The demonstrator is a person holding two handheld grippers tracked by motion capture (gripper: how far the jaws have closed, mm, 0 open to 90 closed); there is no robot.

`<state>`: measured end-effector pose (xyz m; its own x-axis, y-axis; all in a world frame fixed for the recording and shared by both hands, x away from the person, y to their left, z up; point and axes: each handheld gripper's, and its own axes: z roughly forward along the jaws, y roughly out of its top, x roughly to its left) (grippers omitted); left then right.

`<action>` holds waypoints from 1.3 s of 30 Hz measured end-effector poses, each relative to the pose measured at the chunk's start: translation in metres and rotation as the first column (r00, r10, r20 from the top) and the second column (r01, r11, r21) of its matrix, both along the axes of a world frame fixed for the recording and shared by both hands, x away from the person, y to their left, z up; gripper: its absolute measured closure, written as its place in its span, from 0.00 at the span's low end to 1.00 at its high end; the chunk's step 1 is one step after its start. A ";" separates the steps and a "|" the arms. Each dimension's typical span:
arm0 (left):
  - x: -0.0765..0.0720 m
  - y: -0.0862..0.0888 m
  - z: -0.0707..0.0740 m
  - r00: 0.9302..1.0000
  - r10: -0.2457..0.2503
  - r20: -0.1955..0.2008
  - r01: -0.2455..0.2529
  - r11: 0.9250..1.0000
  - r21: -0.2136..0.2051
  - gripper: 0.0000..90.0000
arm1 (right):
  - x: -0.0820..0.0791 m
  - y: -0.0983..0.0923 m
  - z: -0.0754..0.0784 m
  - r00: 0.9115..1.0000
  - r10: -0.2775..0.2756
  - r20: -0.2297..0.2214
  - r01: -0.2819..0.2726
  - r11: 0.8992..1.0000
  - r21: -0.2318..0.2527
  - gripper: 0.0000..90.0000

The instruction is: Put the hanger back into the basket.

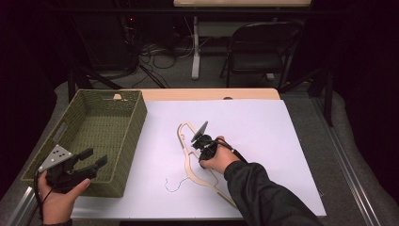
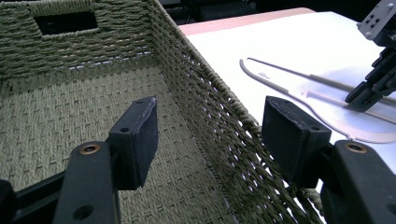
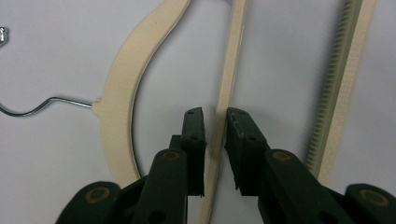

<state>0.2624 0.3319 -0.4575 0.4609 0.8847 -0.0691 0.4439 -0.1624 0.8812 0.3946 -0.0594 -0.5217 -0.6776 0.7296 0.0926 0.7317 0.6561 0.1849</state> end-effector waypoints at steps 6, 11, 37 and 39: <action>0.000 0.000 0.000 1.000 0.002 0.001 -0.002 1.000 -0.002 0.41 | 0.001 0.000 -0.003 1.000 -0.007 -0.004 0.007 1.000 -0.003 0.88; 0.000 0.000 0.000 1.000 0.001 0.000 -0.001 1.000 0.000 0.41 | 0.000 0.002 -0.004 1.000 -0.005 -0.004 0.005 1.000 -0.017 0.88; -0.001 -0.006 0.003 1.000 -0.018 -0.005 0.018 1.000 0.010 0.42 | 0.002 -0.002 0.000 0.999 -0.036 -0.016 0.036 0.999 -0.016 0.95; -0.002 -0.008 0.004 1.000 -0.028 -0.001 0.028 1.000 0.012 0.42 | -0.001 -0.003 -0.001 0.999 -0.051 0.002 0.051 0.999 0.005 0.95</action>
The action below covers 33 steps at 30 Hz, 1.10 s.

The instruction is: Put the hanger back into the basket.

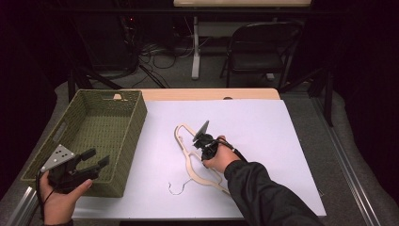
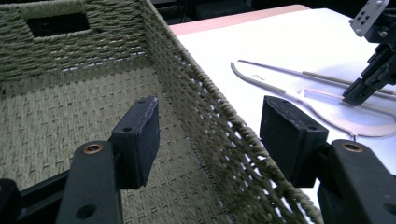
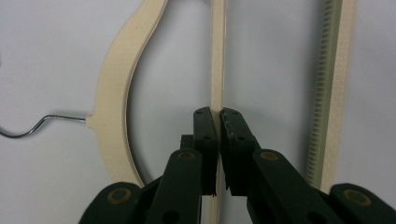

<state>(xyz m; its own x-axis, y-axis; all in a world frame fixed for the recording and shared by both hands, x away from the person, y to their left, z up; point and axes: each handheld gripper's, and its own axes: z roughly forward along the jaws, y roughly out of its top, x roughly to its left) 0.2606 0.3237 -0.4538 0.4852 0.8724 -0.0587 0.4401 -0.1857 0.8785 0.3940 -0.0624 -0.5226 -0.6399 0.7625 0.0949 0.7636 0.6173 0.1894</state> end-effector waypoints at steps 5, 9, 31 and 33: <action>-0.002 -0.012 0.004 0.999 -0.045 0.007 0.045 0.999 0.016 0.43 | -0.006 -0.007 0.014 0.993 0.111 -0.035 -0.111 0.994 0.017 0.95; -0.002 -0.027 0.005 0.996 -0.092 0.010 0.091 0.995 0.028 0.43 | -0.010 -0.012 0.022 0.983 0.179 -0.036 -0.177 0.983 0.052 0.95; 0.017 -0.138 -0.034 0.921 -0.384 -0.071 0.390 0.907 0.159 0.43 | -0.025 -0.019 0.050 0.934 0.357 -0.025 -0.354 0.931 0.087 0.95; 0.016 -0.150 -0.040 0.904 -0.420 -0.074 0.426 0.886 0.181 0.43 | -0.027 -0.017 0.054 0.933 0.360 -0.014 -0.357 0.928 0.109 0.95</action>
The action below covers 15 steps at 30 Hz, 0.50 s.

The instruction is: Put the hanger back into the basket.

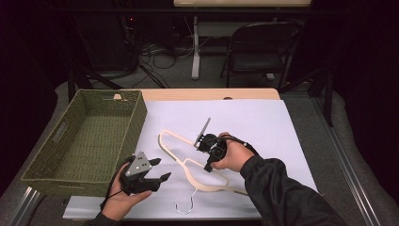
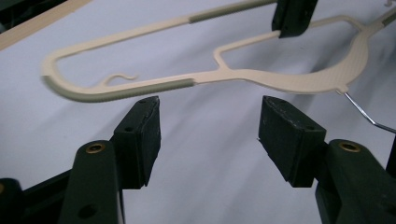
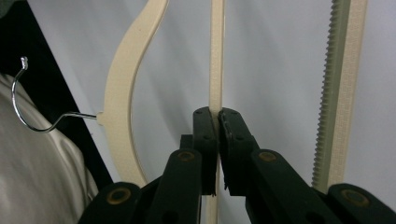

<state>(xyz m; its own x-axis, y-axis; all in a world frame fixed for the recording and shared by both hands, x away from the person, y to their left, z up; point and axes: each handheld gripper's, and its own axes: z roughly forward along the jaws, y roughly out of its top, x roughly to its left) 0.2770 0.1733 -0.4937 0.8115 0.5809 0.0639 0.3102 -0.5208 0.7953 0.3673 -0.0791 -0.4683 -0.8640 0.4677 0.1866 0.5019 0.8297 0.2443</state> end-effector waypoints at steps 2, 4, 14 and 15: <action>-0.001 -0.007 -0.005 1.000 -0.026 0.008 0.026 0.999 0.018 0.44 | 0.000 0.001 0.005 1.000 0.005 -0.021 -0.005 1.000 -0.003 0.95; -0.002 -0.010 -0.007 0.999 -0.035 0.010 0.035 0.999 0.026 0.45 | 0.000 0.001 0.006 1.000 0.008 -0.025 -0.008 1.000 -0.001 0.95; -0.008 -0.027 -0.022 0.988 -0.128 0.089 0.121 0.989 0.084 0.44 | 0.000 0.005 0.005 0.998 0.020 -0.060 -0.020 1.000 -0.005 0.95; -0.008 -0.027 -0.022 0.988 -0.128 0.089 0.121 0.989 0.084 0.44 | 0.000 0.005 0.005 0.998 0.020 -0.060 -0.020 1.000 -0.005 0.95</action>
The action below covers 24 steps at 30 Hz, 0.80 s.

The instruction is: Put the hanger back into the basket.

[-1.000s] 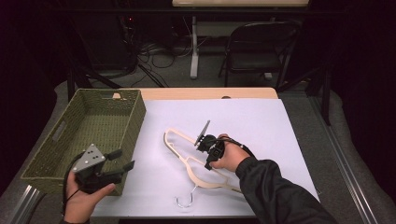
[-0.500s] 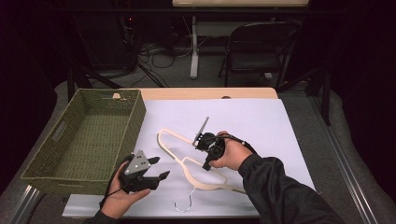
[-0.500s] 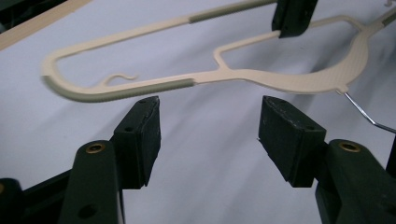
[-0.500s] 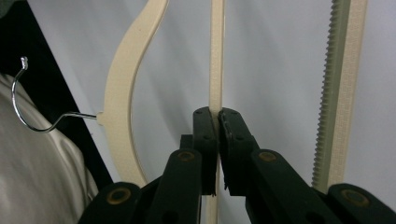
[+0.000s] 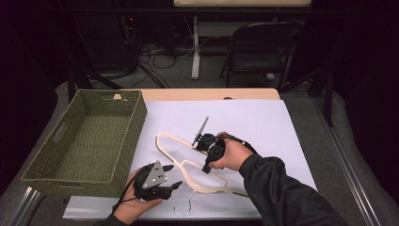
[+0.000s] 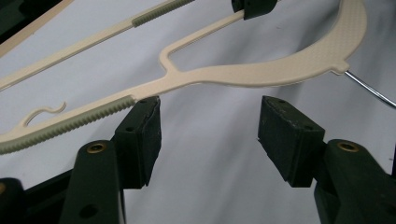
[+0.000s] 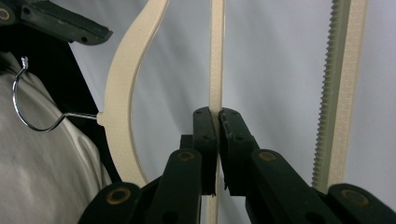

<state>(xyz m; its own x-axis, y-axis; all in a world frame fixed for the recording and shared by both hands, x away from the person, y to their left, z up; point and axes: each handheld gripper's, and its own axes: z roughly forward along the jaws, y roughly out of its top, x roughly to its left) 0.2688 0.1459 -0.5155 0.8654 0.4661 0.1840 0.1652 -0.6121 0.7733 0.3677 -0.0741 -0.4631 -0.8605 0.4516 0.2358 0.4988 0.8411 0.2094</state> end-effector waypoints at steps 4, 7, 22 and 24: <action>-0.003 -0.005 -0.004 0.998 -0.028 0.049 0.026 0.998 0.050 0.44 | 0.000 0.002 -0.001 1.000 0.005 -0.011 -0.005 1.000 -0.006 0.95; -0.006 -0.009 -0.006 0.990 -0.078 0.116 0.069 0.995 0.076 0.42 | -0.001 0.005 -0.003 1.000 0.007 -0.008 -0.007 1.000 0.001 0.95; -0.011 -0.018 -0.007 0.958 -0.180 0.224 0.142 0.974 0.176 0.42 | 0.000 0.010 -0.007 0.999 0.012 -0.034 -0.013 1.000 -0.012 0.95; -0.011 -0.018 -0.007 0.957 -0.185 0.221 0.146 0.972 0.182 0.42 | 0.000 0.012 -0.010 0.999 0.017 -0.030 -0.017 1.000 0.006 0.95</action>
<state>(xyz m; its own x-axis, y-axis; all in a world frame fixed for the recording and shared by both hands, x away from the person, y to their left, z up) 0.2582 0.1280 -0.5228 0.8508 0.2667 0.4528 -0.1238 -0.7356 0.6660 0.3676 -0.0621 -0.4735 -0.8605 0.4356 0.2642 0.4907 0.8481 0.1998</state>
